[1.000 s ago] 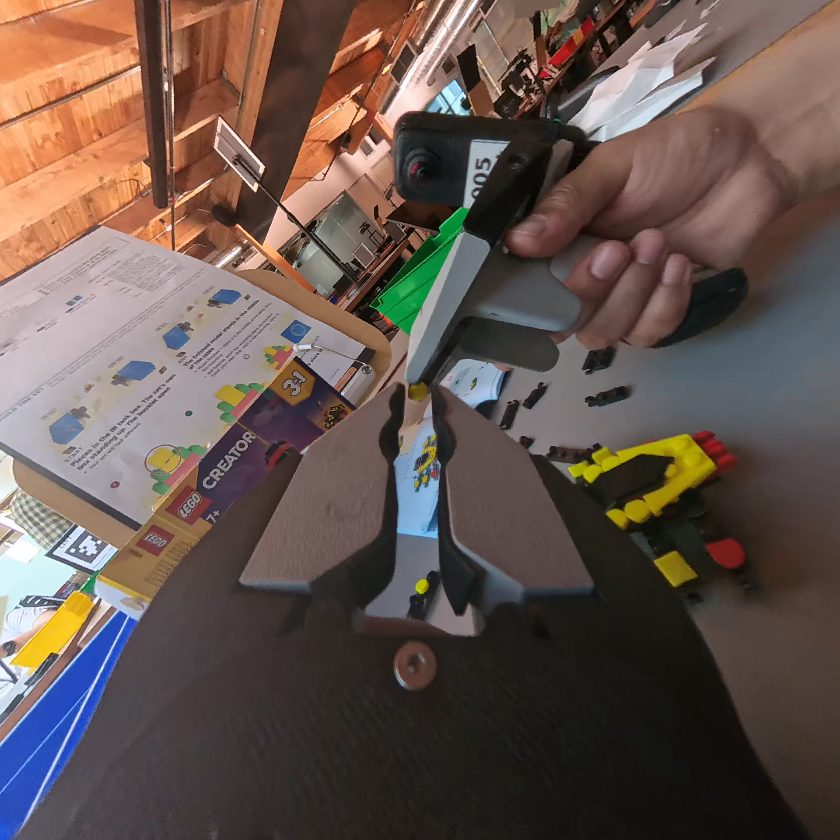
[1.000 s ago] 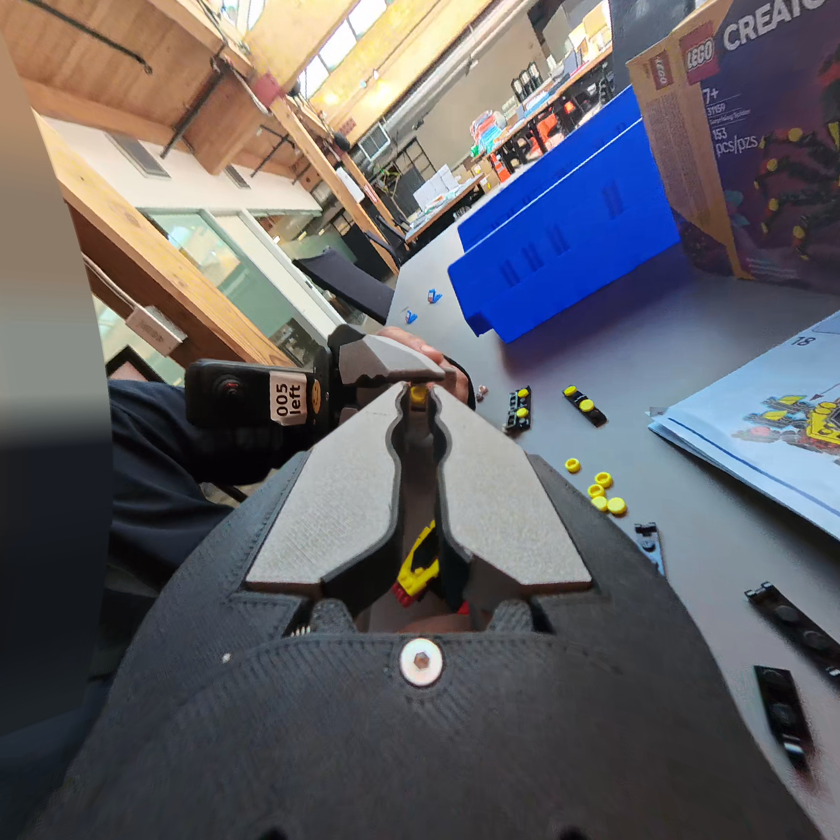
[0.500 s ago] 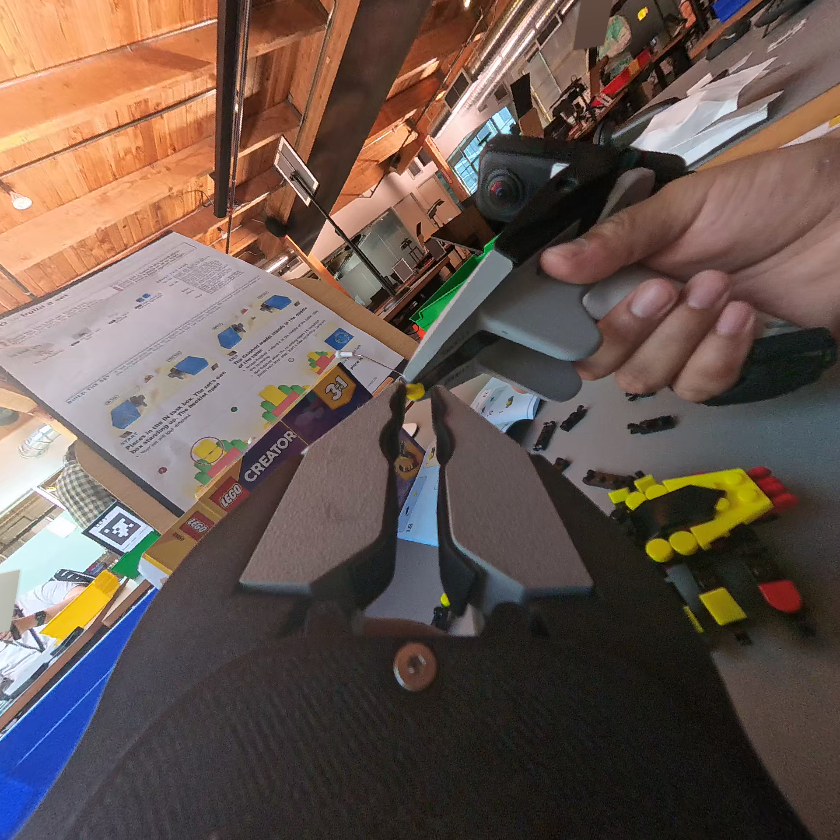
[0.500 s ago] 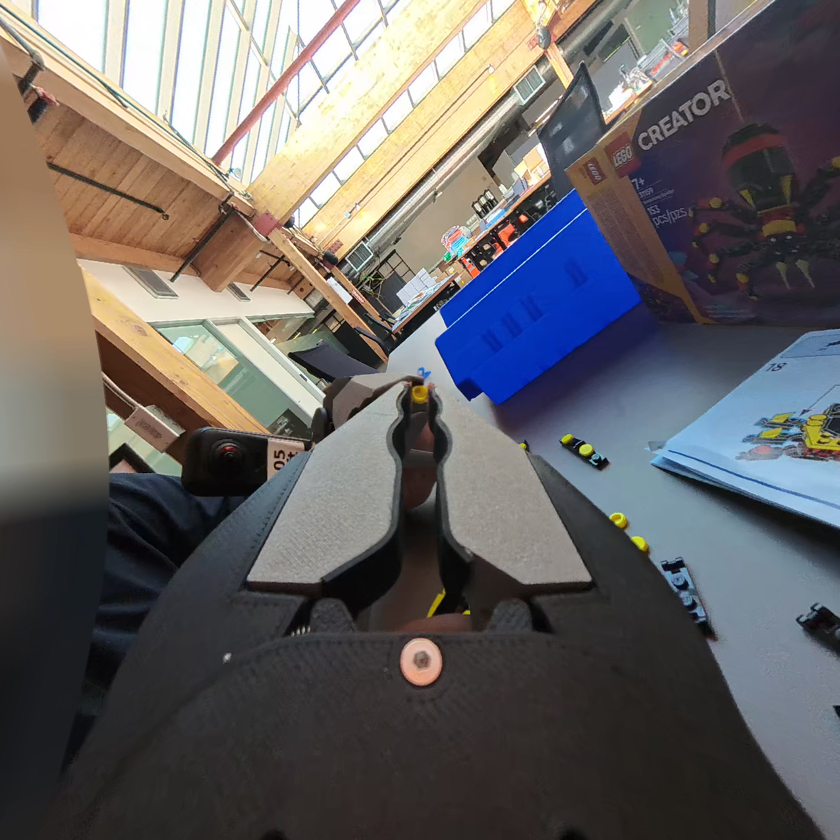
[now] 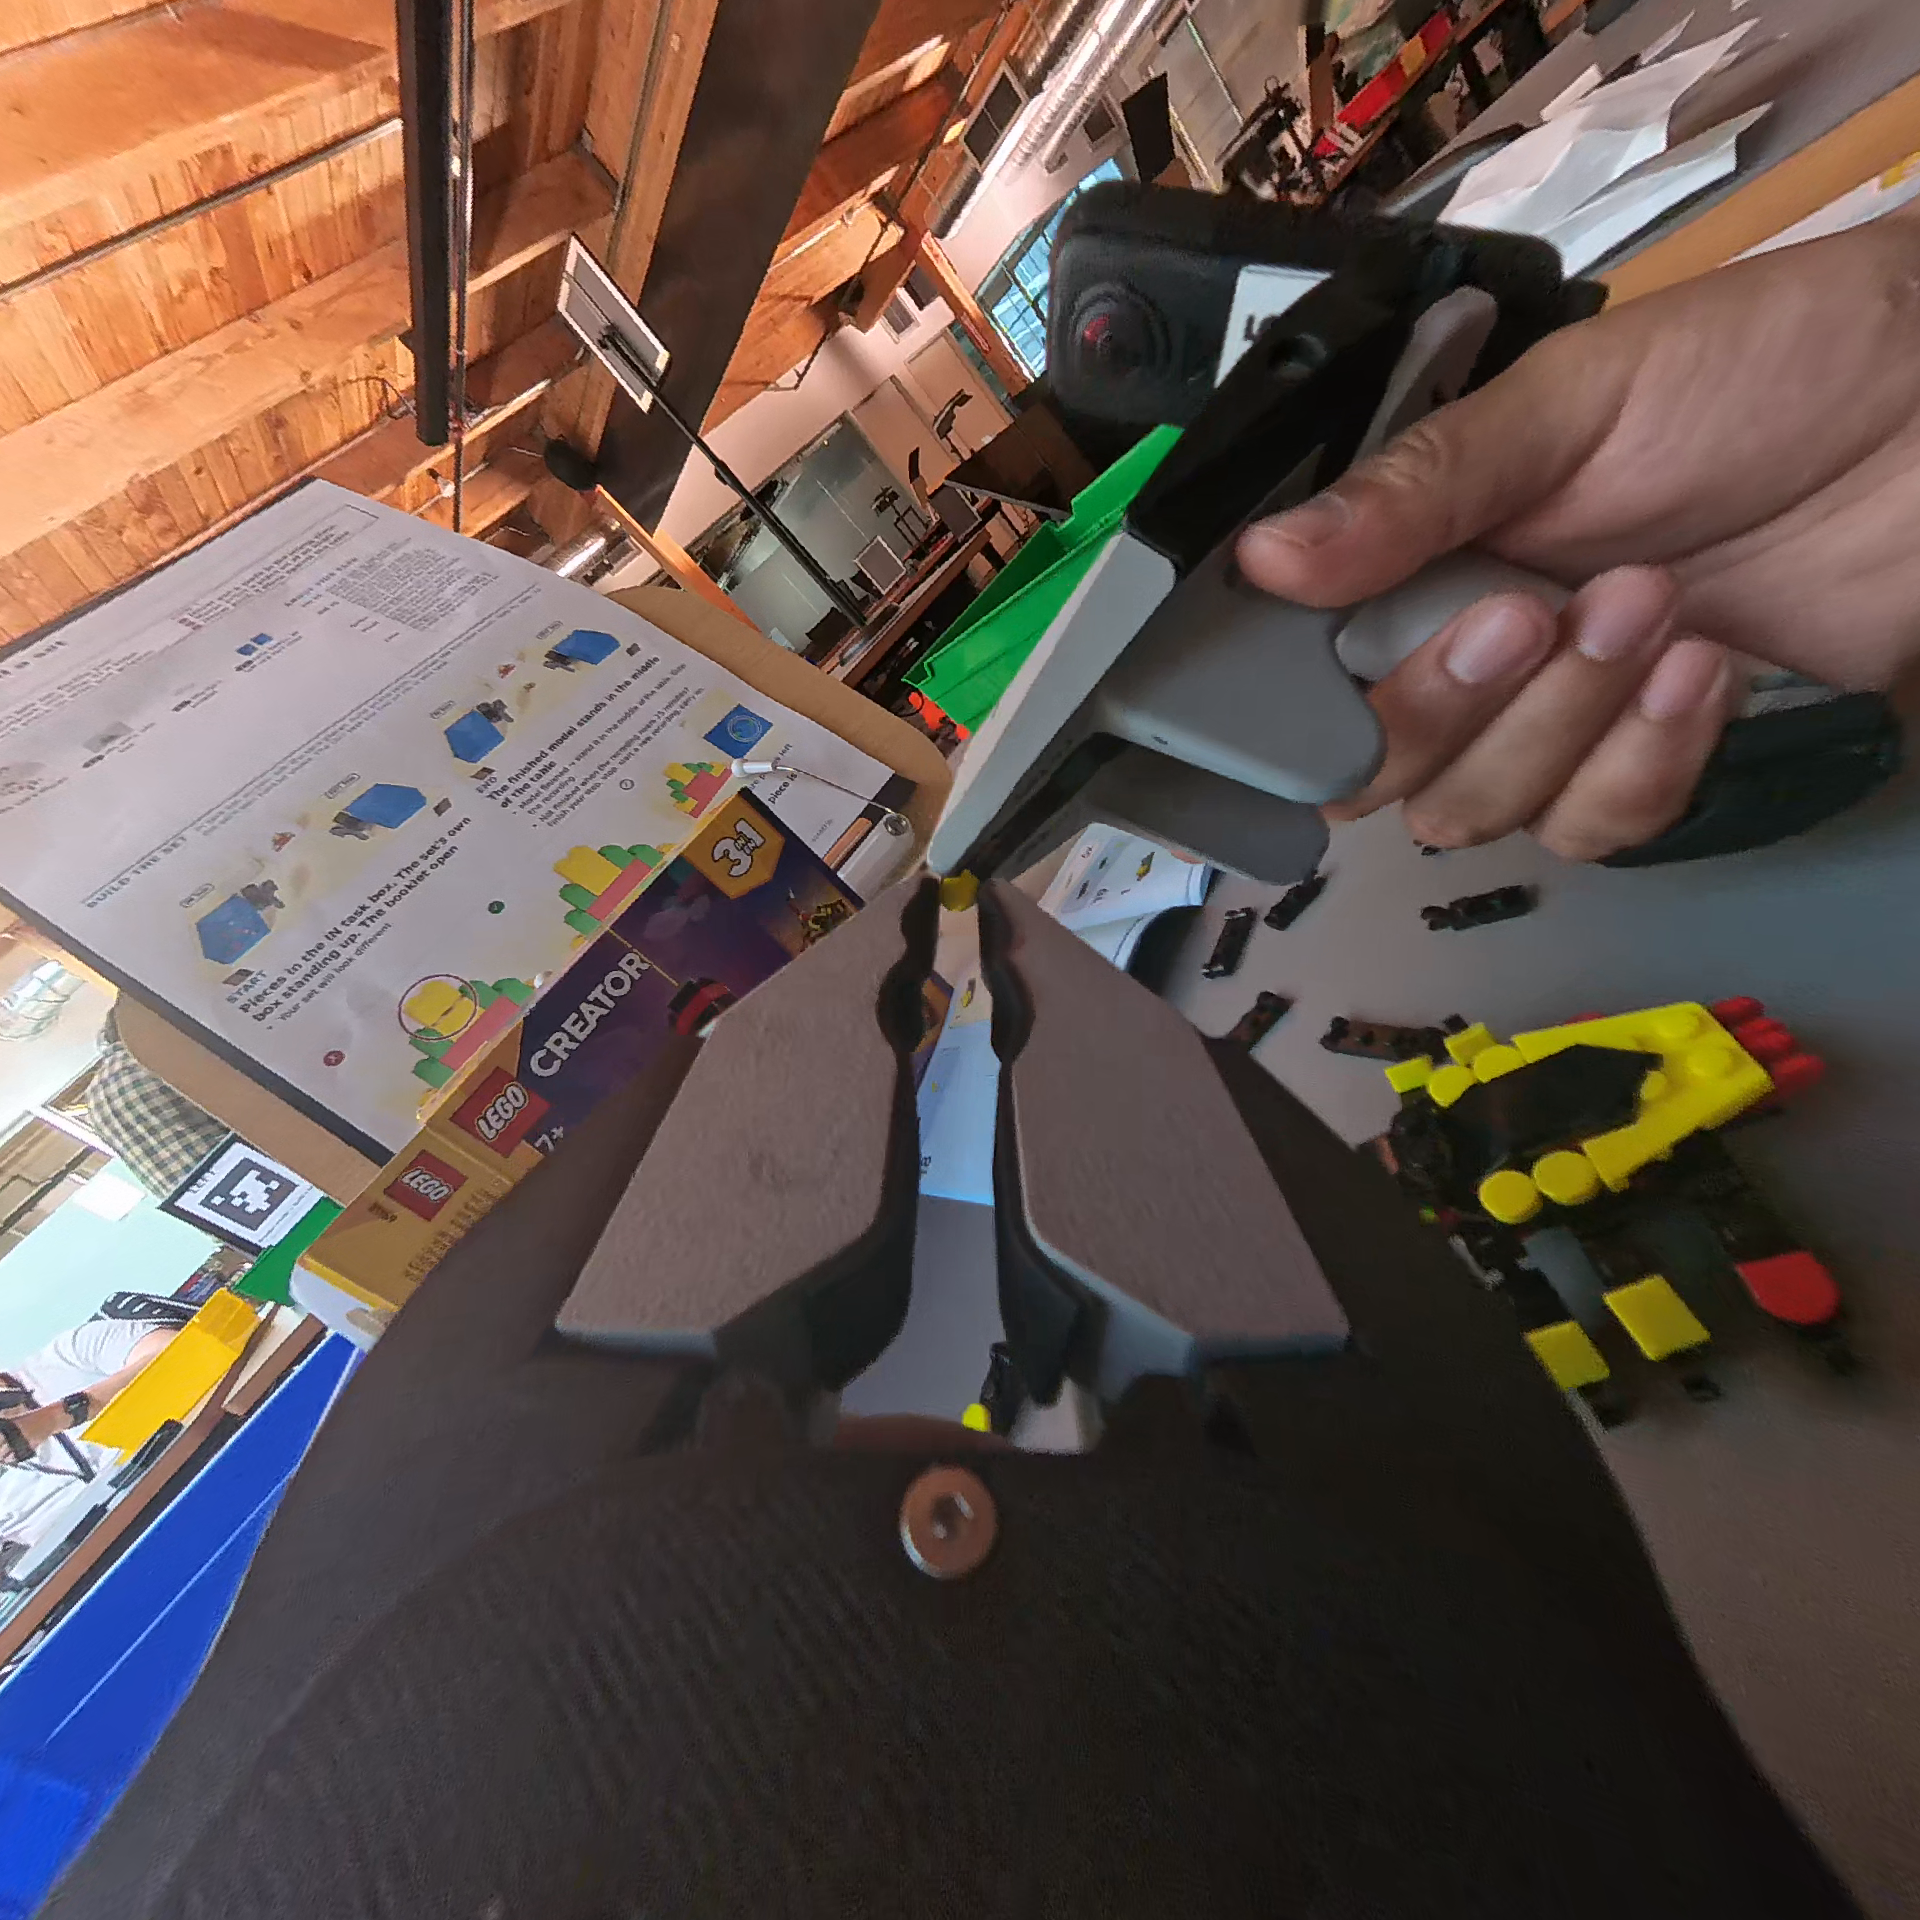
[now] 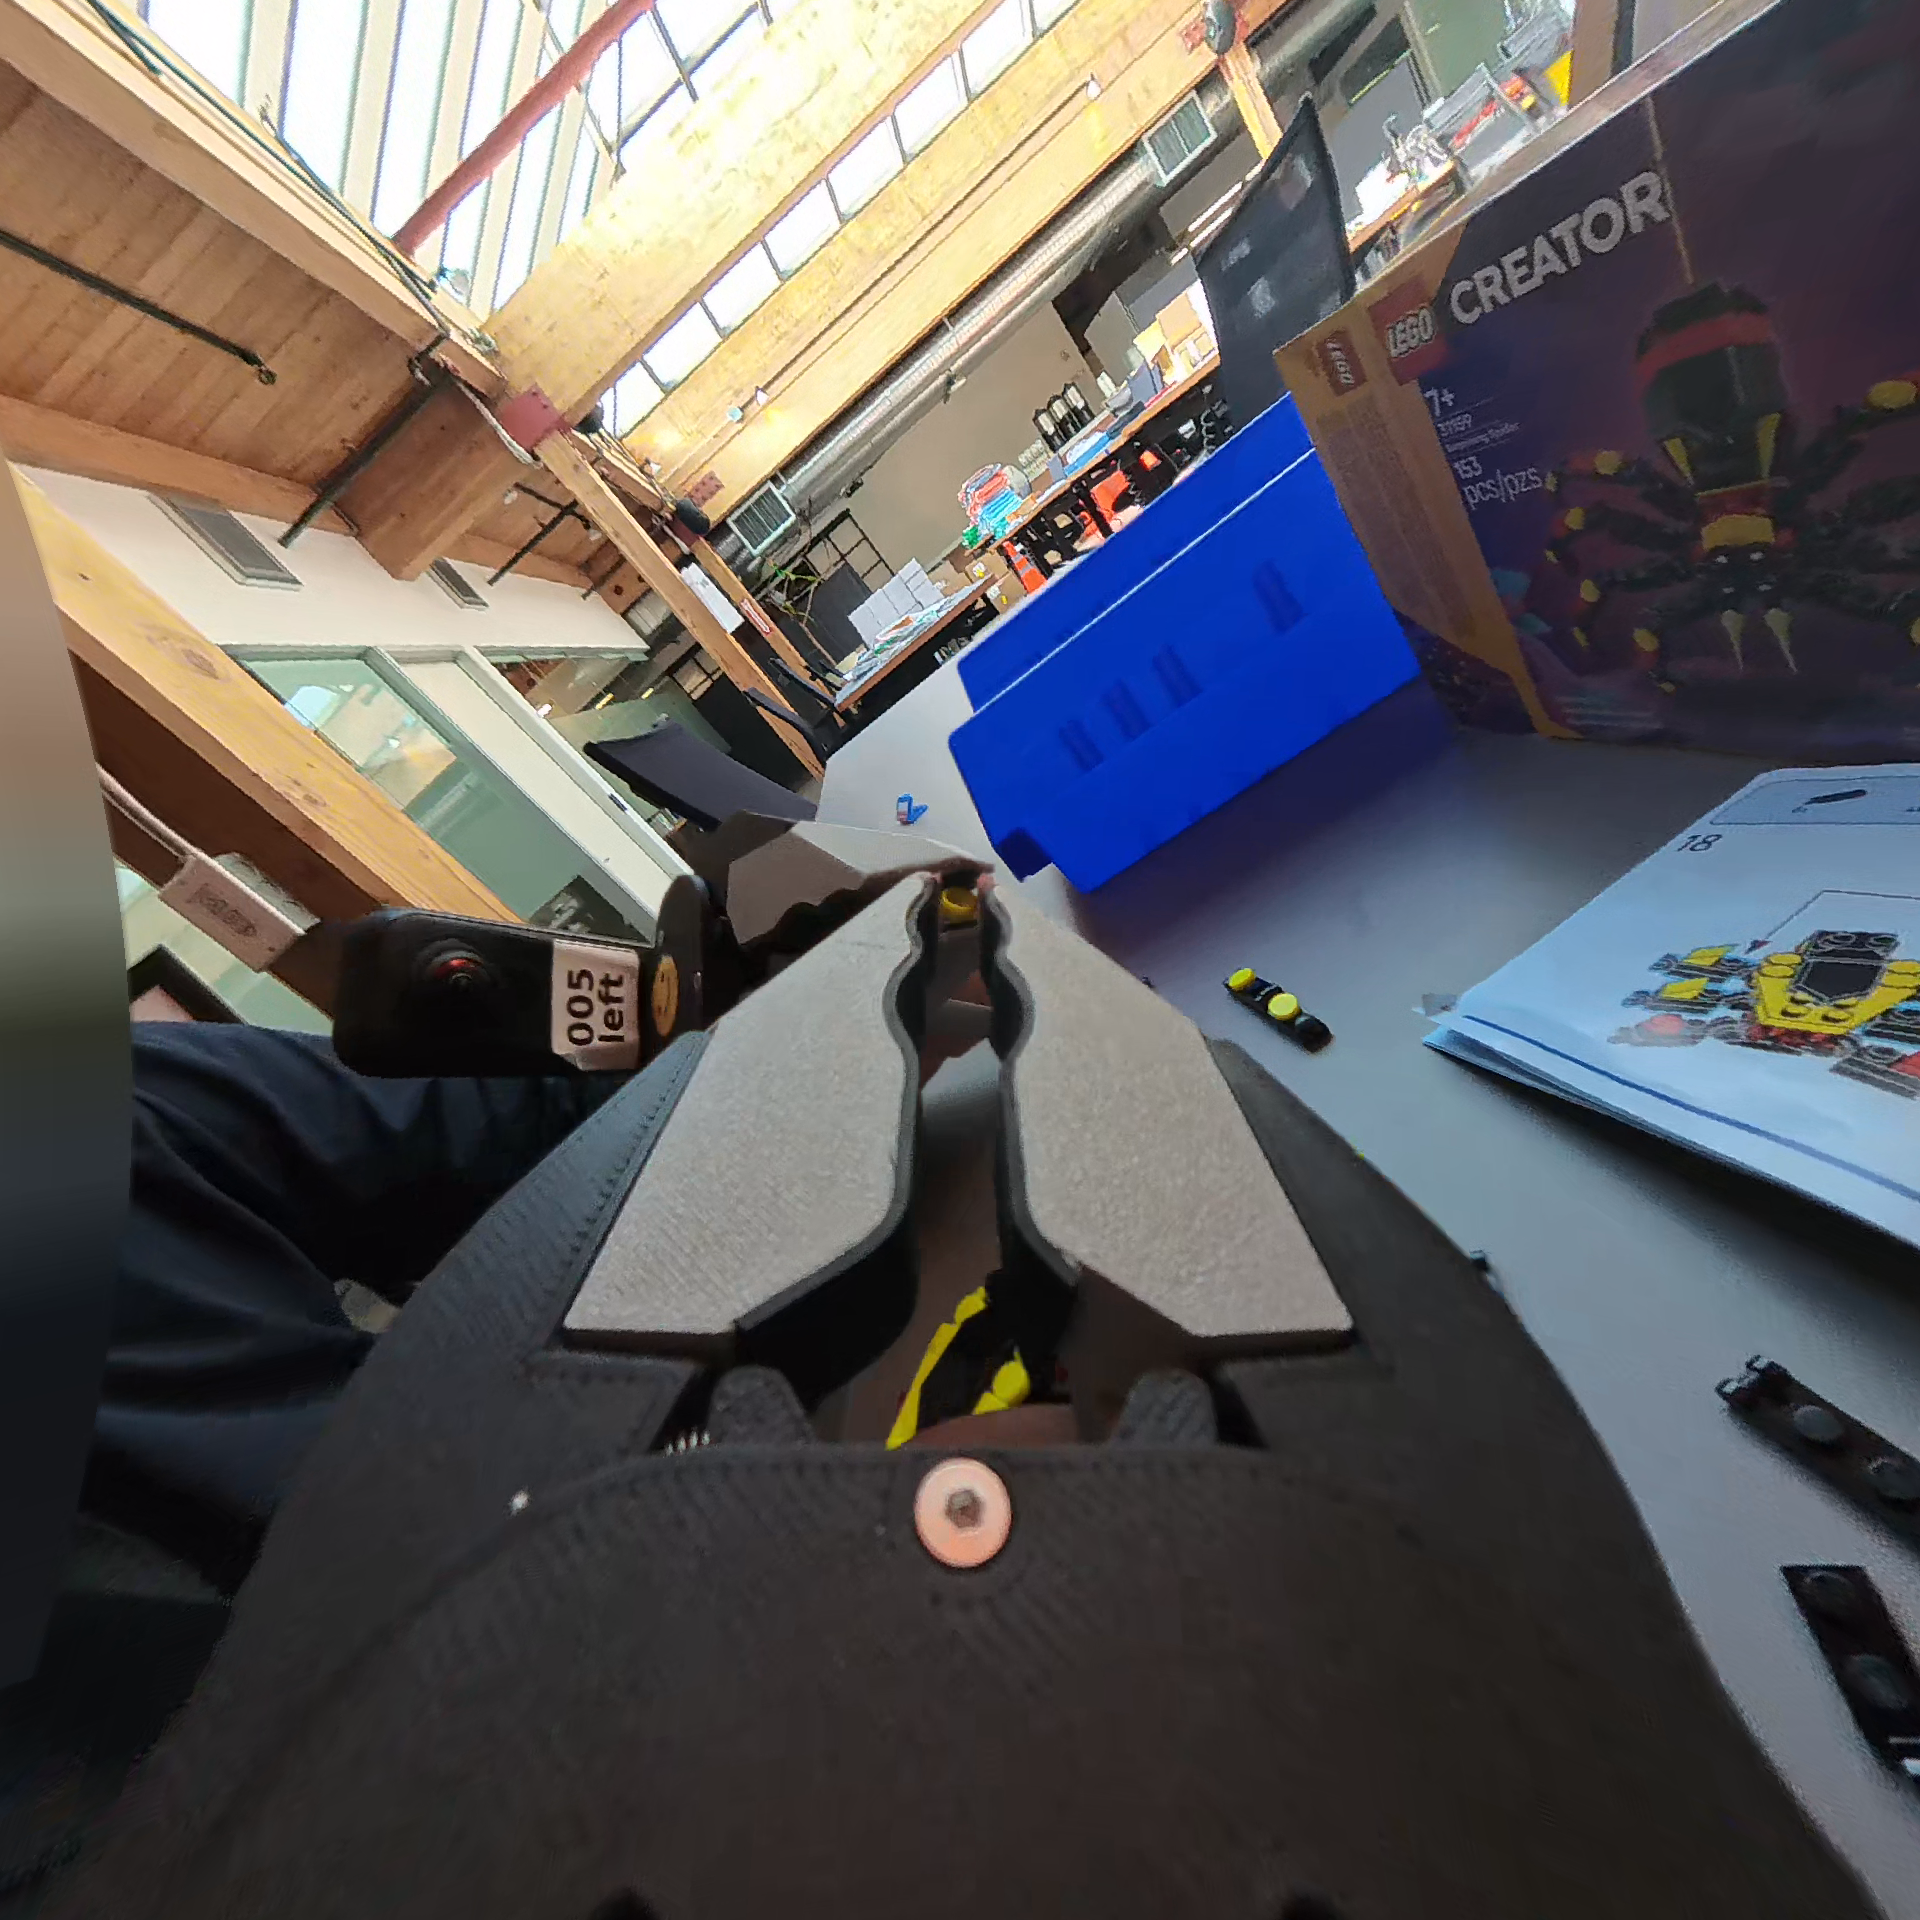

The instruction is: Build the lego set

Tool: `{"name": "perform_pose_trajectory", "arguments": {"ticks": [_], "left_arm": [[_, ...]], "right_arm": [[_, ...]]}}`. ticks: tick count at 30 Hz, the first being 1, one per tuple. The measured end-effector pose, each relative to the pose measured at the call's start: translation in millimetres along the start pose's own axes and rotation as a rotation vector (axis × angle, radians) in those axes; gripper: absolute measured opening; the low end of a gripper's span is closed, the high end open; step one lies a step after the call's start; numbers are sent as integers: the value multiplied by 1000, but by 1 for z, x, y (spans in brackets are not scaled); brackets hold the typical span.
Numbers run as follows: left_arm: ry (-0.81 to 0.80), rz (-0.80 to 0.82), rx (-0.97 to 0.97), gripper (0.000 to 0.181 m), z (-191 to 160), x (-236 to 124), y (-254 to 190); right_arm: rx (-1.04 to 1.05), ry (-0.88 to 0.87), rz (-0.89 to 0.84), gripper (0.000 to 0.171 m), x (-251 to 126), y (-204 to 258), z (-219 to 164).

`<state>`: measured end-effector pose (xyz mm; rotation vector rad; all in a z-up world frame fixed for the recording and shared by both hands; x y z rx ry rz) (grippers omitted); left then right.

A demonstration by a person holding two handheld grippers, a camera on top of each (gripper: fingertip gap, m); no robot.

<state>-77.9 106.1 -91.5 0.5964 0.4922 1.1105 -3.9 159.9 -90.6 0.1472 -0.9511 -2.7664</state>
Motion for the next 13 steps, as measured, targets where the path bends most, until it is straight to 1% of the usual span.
{"name": "perform_pose_trajectory", "arguments": {"ticks": [5, 8, 11, 13], "left_arm": [[49, -57, 44, 5, -7, 1, -5], [84, -83, 72, 5, -12, 2, -7], [149, -126, 102, 5, -22, 5, -10], [263, -208, 163, 5, -34, 6, -14]], "right_arm": [[-113, 91, -61, 3, -1, -6, -5], [-173, 129, -120, 8, -2, -12, -6], [-190, 136, -162, 9, -5, -18, -4], [-195, 118, -183, 10, -10, -22, 0]]}}
Point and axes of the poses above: each gripper's, where its closed fingertips meet, x out along the fingers, z out of its top, y = z × x across the jaws, the point moved 6 cm from there along -x, back along the fingers, and after that the axes turned 9 degrees about y, right-handed, at the moved point
